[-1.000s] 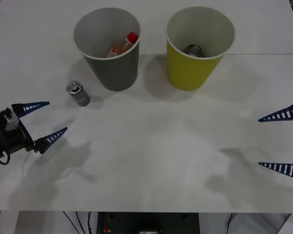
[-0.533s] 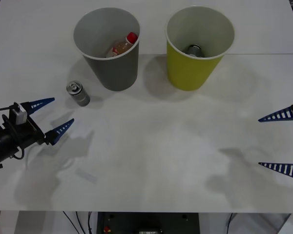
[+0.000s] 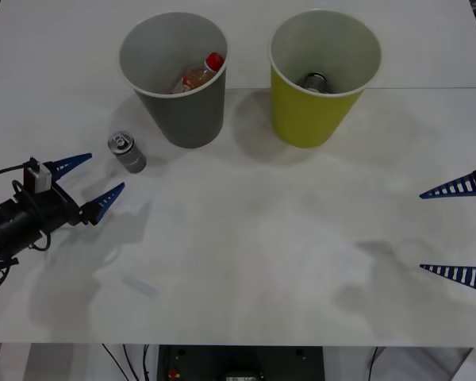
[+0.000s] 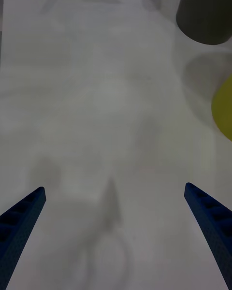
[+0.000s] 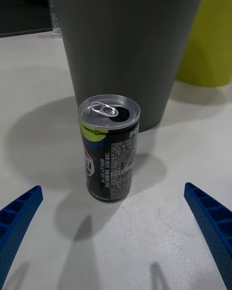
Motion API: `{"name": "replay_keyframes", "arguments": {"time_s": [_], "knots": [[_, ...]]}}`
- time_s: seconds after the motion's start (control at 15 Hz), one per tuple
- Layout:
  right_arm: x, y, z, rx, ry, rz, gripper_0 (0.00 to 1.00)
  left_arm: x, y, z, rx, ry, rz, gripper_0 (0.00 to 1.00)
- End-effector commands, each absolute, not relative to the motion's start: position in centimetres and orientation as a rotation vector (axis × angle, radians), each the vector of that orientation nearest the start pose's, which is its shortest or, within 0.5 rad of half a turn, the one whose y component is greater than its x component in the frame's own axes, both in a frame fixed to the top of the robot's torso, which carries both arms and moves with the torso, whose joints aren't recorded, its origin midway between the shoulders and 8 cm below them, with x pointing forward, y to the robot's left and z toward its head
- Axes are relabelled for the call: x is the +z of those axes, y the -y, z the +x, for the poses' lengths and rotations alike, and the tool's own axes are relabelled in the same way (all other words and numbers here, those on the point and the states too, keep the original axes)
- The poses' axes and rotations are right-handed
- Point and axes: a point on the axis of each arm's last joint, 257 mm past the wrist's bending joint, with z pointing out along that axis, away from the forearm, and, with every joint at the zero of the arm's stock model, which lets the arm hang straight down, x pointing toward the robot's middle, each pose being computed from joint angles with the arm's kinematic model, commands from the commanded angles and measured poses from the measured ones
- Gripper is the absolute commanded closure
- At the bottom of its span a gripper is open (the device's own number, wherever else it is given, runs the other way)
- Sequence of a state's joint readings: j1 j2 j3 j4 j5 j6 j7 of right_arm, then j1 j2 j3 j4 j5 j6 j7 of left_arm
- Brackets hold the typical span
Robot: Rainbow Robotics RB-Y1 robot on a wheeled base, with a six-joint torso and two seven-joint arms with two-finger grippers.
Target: Put the can into the green bin and the plastic bottle into the gray bin
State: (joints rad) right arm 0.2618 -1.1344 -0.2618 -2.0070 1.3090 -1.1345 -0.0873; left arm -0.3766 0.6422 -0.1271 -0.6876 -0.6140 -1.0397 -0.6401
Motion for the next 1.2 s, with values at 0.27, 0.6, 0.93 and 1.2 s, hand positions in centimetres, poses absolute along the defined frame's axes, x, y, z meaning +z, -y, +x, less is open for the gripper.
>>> {"name": "replay_keyframes", "arguments": {"time_s": [0.27, 0.6, 0.93, 1.2], "knots": [[-16.7, 28.6, 34.1, 0.209, -1.596, -1.634, 0.0, -25.0, -29.0, 55.4, -0.37, -1.482, 0.61, 0.0], [-16.7, 28.6, 34.1, 0.209, -1.596, -1.634, 0.0, -24.8, -27.9, 57.2, -0.346, -1.495, 0.579, 0.0], [-16.7, 28.6, 34.1, 0.209, -1.596, -1.634, 0.0, -24.2, -26.4, 58.7, -0.34, -1.496, 0.572, 0.0], [-16.7, 28.6, 34.1, 0.209, -1.596, -1.634, 0.0, -24.1, -25.1, 59.4, -0.339, -1.497, 0.574, 0.0]]}}
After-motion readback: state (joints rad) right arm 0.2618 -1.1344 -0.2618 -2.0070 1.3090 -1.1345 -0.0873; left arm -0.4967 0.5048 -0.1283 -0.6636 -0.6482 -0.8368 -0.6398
